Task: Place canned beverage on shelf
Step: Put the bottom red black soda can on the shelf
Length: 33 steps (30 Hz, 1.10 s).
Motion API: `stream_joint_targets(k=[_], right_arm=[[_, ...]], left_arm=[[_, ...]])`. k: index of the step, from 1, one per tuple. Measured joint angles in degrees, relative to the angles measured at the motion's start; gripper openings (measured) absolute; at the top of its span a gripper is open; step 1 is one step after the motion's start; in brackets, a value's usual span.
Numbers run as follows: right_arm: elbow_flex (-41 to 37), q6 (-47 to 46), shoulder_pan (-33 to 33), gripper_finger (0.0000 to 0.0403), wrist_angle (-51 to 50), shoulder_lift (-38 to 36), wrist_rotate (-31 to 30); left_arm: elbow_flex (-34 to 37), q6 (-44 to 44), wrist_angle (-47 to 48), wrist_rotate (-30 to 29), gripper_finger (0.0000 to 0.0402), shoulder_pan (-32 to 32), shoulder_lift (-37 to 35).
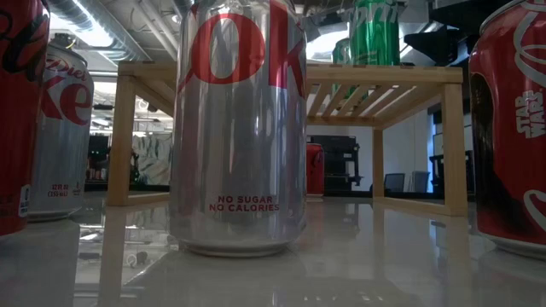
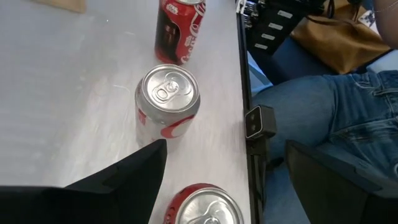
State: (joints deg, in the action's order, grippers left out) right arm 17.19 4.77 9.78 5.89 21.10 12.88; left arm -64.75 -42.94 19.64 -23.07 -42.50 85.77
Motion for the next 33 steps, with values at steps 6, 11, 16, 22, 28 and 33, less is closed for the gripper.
stream_joint_targets(k=[6,11,16,22,28,33], right_arm=[[0.0,0.0,0.0,0.0353,-0.01,0.02,0.0],[0.0,0.01,0.0,0.0353,0.0,0.02,0.0],[0.0,0.01,0.0,0.0353,0.0,0.02,0.0],[0.0,-0.01,0.0,0.0353,0.0,0.02,0.0],[0.0,-0.01,-0.01,0.0353,0.0,0.02,0.0],[0.0,-0.01,0.0,0.0353,0.0,0.02,0.0]], left_arm=[[0.0,-0.04,-1.61,-0.04,0.0314,0.0,-0.01],[0.0,-0.12,-7.81,-0.02,0.0314,0.0,-0.01],[0.0,-0.15,-15.58,-0.02,0.0314,0.0,-0.03],[-0.02,-0.02,-17.69,-0.69,0.0314,0.18,-0.06],[-0.02,-0.13,-17.7,-3.08,0.0314,2.83,-0.06],[-0.02,-0.15,-17.69,0.03,0.0314,4.81,-0.06]])
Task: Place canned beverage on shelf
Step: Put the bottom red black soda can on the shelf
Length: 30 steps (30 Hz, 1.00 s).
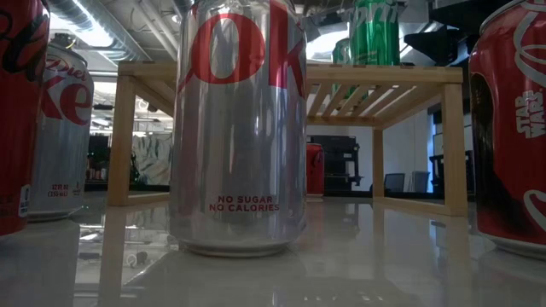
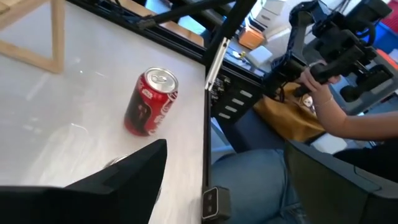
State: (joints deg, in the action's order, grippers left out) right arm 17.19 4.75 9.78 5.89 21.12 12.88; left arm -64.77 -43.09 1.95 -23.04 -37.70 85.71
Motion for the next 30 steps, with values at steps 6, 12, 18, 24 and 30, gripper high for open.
stream_joint_targets(k=[6,12,18,24,30], right_arm=[[0.0,0.0,-0.01,0.0353,0.0,0.0,0.01],[0.0,0.0,0.0,0.0353,0.0,0.0,0.13],[0.0,0.01,0.0,0.0353,-0.02,0.0,0.13],[0.0,0.0,0.0,0.0353,-0.02,0.0,0.15],[0.0,0.0,-0.01,0.0353,-0.04,0.0,0.15]], left_arm=[[0.0,0.0,0.01,0.91,0.0314,0.72,0.0],[0.0,-0.3,0.01,0.89,0.0314,0.72,0.0],[0.0,-9.78,0.39,9.12,0.0314,0.72,0.0],[0.0,-22.38,7.63,14.89,0.0314,0.72,-0.17],[-4.42,-31.22,24.1,18.3,0.0314,1.73,-0.22]])
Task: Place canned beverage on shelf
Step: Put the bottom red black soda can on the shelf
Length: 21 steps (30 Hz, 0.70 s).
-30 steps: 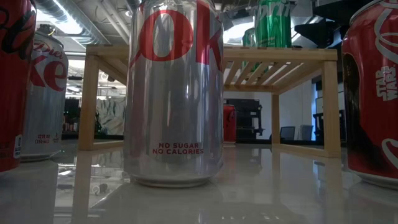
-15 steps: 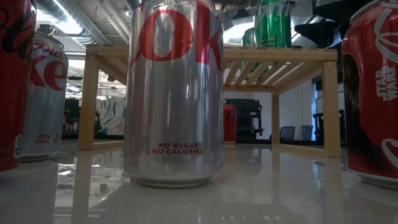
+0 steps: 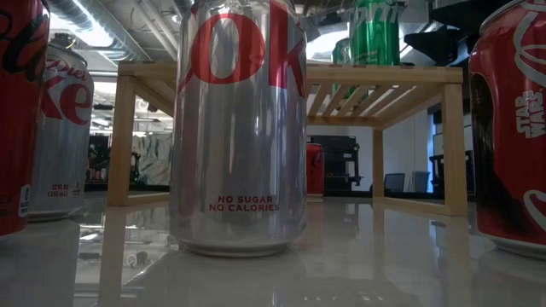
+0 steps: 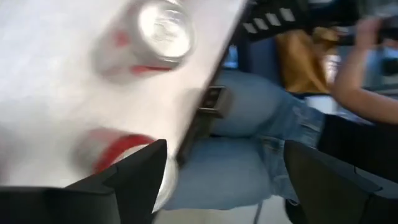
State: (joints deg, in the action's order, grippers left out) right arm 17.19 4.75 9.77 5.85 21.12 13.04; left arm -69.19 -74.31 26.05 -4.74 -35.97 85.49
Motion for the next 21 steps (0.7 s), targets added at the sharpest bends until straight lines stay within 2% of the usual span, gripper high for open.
stream_joint_targets(k=[4,7,10,15,21], right_arm=[[0.0,0.0,-0.01,0.0353,0.0,0.0,0.02],[0.0,0.02,0.0,0.0353,0.0,0.0,0.02],[0.0,0.01,0.0,0.0353,-0.04,0.0,0.02],[0.0,0.02,-0.01,0.0353,-0.09,0.0,0.02],[0.0,0.02,-0.01,0.0353,-0.15,0.02,0.02]], left_arm=[[-6.27,1.54,11.1,-2.78,0.0314,1.25,0.0],[-8.74,2.78,16.07,-6.15,0.0314,1.4,-0.08],[-8.76,2.91,17.47,-6.82,0.0314,0.24,0.82],[-8.74,2.89,18.64,-3.12,0.0314,-2.53,4.69],[-8.71,2.89,18.6,-3.13,0.0314,-4.81,7.29]])
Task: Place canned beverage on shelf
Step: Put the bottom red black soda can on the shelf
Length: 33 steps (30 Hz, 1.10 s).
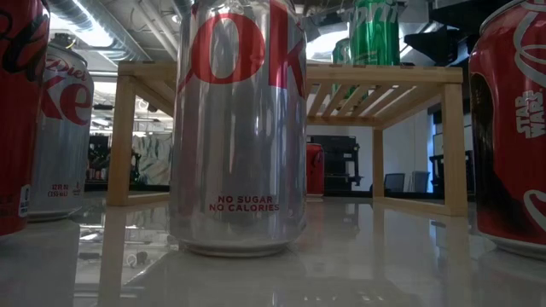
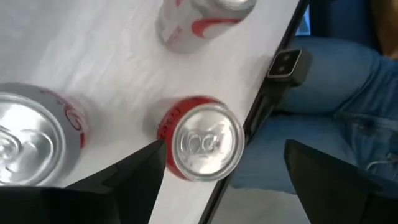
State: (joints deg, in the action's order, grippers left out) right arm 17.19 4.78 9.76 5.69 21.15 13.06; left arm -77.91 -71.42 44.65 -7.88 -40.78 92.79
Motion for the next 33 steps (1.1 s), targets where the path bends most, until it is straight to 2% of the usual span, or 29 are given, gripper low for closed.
stream_joint_targets(k=[11,28,33], right_arm=[[0.0,-0.01,0.0,0.0353,-0.02,0.0,0.0],[0.0,-0.02,0.0,0.0353,-0.04,0.0,0.0],[0.0,0.0,0.0,0.0353,-0.05,0.0,0.0]], left_arm=[[0.0,1.36,-0.09,-3.1,0.0314,-2.83,1.93],[0.02,1.55,0.43,-3.69,0.0314,-3.51,5.91],[0.02,1.6,0.38,-6.03,0.0314,-3.52,5.95]])
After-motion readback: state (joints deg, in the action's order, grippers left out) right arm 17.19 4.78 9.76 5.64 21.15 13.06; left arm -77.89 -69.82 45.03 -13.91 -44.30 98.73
